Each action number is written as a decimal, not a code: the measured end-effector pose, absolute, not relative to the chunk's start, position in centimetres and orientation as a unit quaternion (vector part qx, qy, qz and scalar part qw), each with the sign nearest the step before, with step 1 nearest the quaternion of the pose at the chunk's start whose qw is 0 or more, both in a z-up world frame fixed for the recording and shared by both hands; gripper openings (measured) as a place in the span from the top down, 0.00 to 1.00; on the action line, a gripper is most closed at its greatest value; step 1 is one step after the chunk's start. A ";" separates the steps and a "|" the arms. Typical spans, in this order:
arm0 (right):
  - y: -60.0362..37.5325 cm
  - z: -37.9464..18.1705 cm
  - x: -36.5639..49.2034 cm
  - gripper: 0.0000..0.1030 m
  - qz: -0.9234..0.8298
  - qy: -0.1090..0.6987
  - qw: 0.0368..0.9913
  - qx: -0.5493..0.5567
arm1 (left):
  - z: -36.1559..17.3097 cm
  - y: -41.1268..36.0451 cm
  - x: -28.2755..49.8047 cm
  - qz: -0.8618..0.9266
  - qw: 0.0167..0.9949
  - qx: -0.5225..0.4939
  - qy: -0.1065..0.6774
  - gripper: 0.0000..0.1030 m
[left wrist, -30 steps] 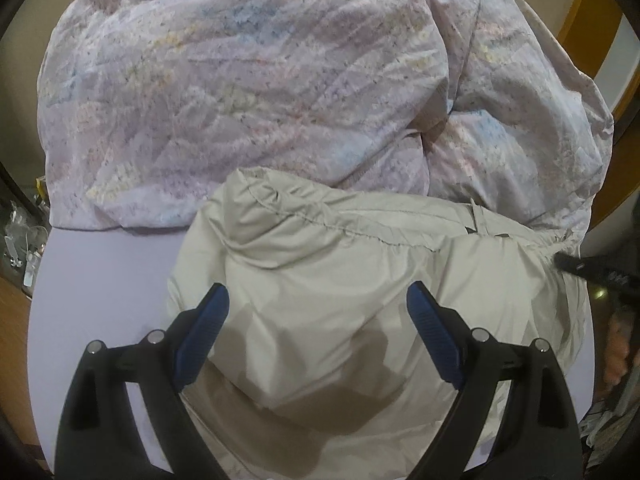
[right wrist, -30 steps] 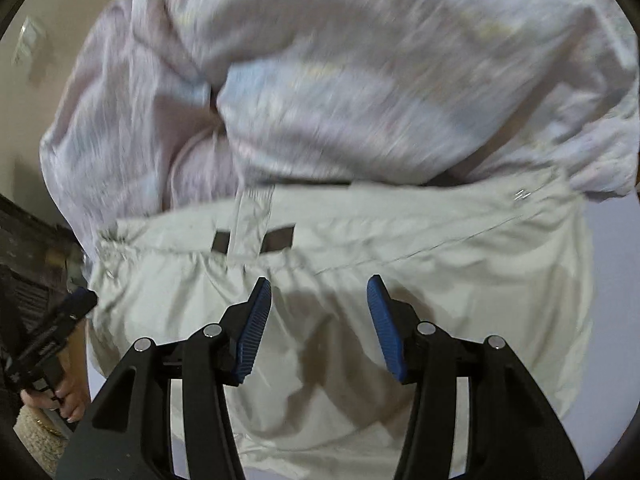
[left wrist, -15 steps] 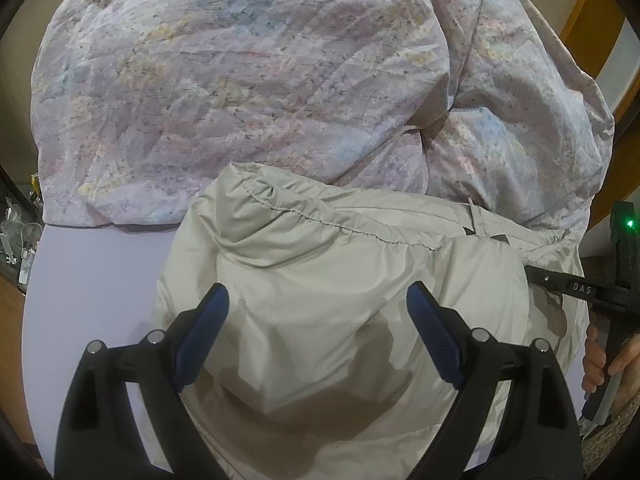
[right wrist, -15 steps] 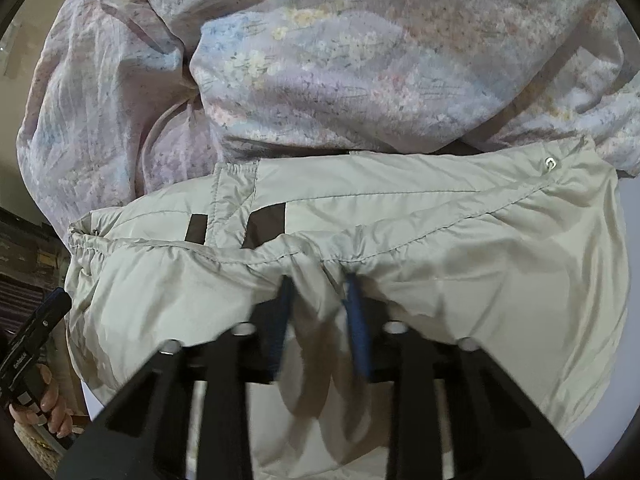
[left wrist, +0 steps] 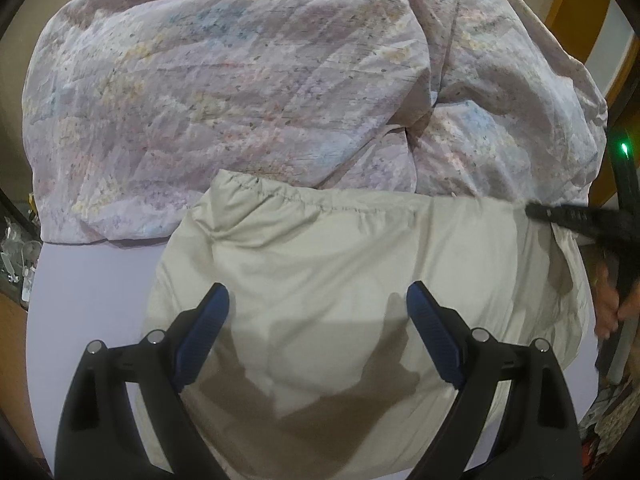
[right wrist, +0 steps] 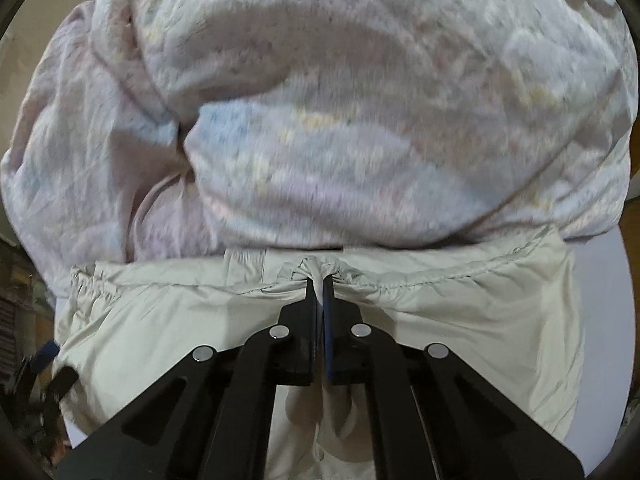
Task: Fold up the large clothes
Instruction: 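Press the folded jacket flat with both grippers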
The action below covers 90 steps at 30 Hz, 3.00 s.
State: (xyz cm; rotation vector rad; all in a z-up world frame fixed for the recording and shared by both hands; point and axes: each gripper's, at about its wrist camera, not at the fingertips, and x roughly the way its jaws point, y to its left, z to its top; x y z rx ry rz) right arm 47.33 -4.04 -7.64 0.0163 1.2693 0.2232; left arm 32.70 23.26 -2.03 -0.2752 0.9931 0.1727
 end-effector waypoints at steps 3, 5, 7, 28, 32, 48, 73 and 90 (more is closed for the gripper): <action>-4.1 -9.4 48.1 0.98 0.072 0.604 0.794 0.003 | -2.1 23.1 32.6 0.084 0.867 -0.125 0.474 0.12; -4.1 -11.4 48.0 0.98 0.056 0.625 0.779 -0.011 | -2.3 23.0 32.5 0.085 0.866 -0.123 0.476 0.12; -4.0 -12.1 47.4 0.95 0.063 0.624 0.778 -0.015 | -2.3 22.8 32.4 0.083 0.867 -0.118 0.477 0.12; -17.4 -11.2 40.7 0.60 0.036 0.564 0.825 0.008 | -4.6 21.0 35.1 0.124 0.876 -0.057 0.463 0.12; -16.3 -12.8 41.7 0.60 0.023 0.575 0.818 -0.020 | -5.9 21.6 36.2 0.148 0.866 -0.047 0.475 0.11; -15.5 -16.1 41.8 0.51 0.033 0.519 0.853 -0.041 | -10.4 25.2 38.2 0.188 0.863 -0.054 0.466 0.02; -15.5 -17.7 42.8 0.48 0.034 0.469 0.882 -0.035 | -15.0 26.4 36.8 0.182 0.882 -0.082 0.426 0.02; -16.3 -18.9 43.3 0.47 0.029 0.472 0.880 -0.037 | -15.9 25.9 36.3 0.185 0.885 -0.077 0.420 0.02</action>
